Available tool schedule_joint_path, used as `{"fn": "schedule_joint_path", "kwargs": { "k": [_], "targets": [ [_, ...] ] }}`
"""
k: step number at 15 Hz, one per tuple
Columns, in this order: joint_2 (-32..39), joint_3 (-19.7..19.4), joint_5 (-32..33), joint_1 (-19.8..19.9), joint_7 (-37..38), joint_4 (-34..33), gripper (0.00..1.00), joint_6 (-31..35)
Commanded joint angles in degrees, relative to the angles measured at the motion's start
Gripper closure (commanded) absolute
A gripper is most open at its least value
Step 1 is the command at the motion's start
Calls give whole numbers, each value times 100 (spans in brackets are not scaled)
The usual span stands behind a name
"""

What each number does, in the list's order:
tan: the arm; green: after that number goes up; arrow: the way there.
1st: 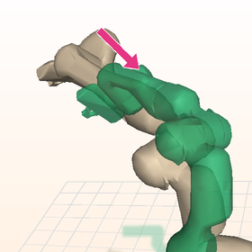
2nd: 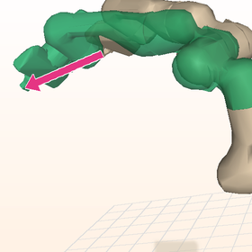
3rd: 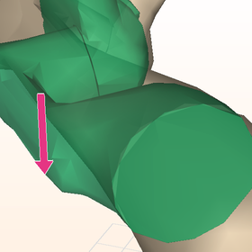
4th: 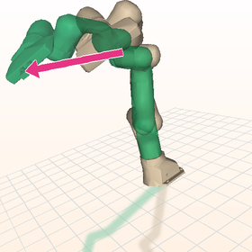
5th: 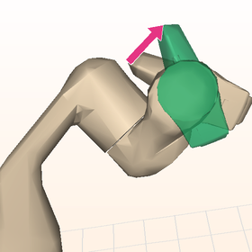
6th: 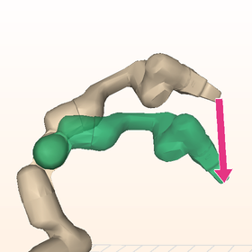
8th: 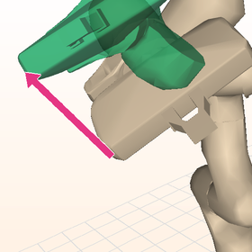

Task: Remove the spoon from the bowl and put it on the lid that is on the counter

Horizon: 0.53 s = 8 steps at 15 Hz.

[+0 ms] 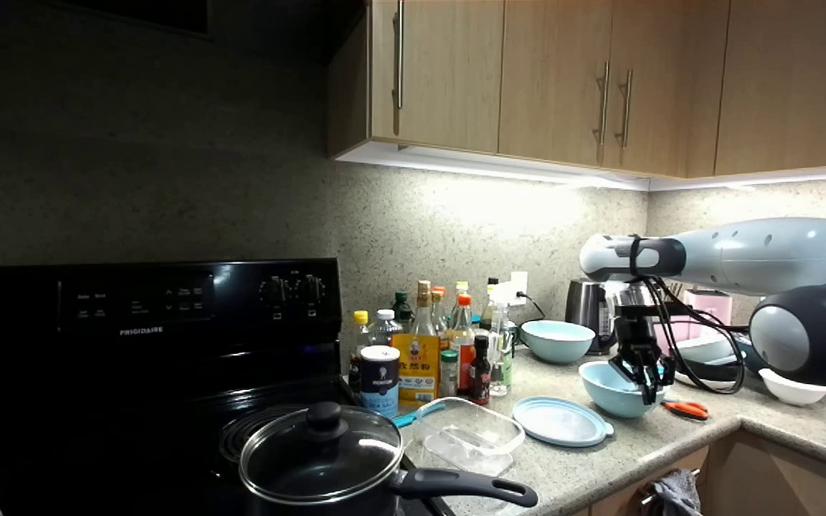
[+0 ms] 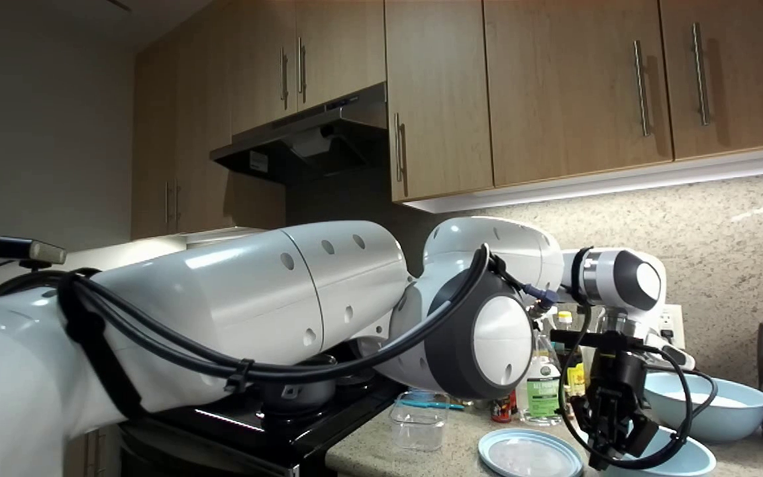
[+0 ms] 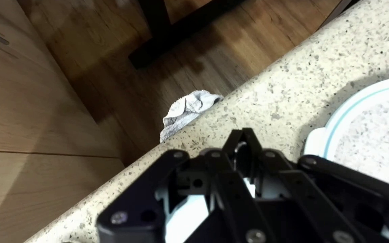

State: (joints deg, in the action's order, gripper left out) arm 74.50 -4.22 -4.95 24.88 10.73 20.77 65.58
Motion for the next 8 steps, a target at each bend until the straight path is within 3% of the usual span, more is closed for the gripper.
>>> {"fn": "schedule_joint_path", "kwargs": {
  "k": [1,8],
  "targets": [
    [-229,-23,126,-49,-82,-20,98,162],
    [-563,-5,121,-162,10,27,98,-21]
  ]
}}
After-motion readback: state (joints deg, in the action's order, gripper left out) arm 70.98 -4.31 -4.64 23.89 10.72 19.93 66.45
